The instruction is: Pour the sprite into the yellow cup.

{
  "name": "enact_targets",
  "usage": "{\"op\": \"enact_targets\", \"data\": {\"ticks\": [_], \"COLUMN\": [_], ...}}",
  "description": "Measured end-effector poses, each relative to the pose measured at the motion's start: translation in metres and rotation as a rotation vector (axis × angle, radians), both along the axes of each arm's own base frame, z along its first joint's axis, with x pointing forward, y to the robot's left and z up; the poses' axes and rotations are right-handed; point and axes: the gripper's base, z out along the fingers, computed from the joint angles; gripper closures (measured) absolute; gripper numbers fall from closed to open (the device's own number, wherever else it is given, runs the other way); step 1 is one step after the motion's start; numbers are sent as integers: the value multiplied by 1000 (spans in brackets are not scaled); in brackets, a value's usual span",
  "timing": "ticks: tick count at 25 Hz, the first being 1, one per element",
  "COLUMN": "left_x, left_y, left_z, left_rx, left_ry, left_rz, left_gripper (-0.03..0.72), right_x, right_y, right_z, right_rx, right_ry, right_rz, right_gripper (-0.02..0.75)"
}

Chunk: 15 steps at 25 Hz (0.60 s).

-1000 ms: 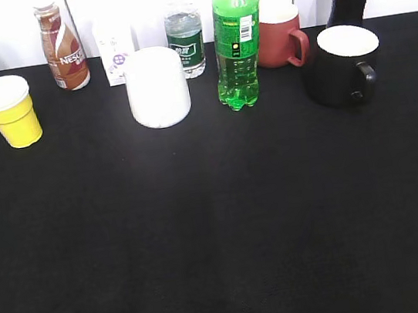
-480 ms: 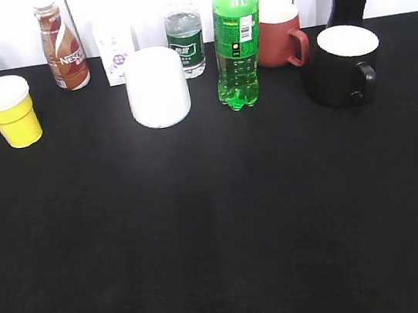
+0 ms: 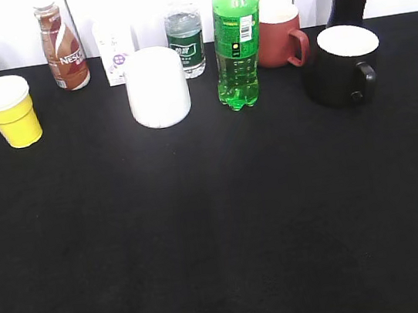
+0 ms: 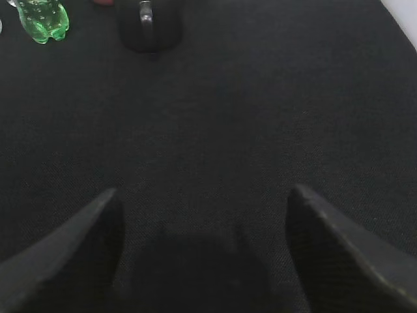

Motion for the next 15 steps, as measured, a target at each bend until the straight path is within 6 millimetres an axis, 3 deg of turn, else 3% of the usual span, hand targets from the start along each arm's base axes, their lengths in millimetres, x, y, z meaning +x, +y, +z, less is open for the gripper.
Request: {"op": "enact_targets", "data": {"ticks": [15], "left_x": [0], "left_y": [0], "left_z": [0], "left_rx": [-1], "left_ry": [0], "left_rz": [0], "left_gripper": [447], "right_x": [0], "right_y": [0], "right_z": [0], "right_rx": [0], "right_ry": [0], "right_rz": [0], "right_gripper": [151]}}
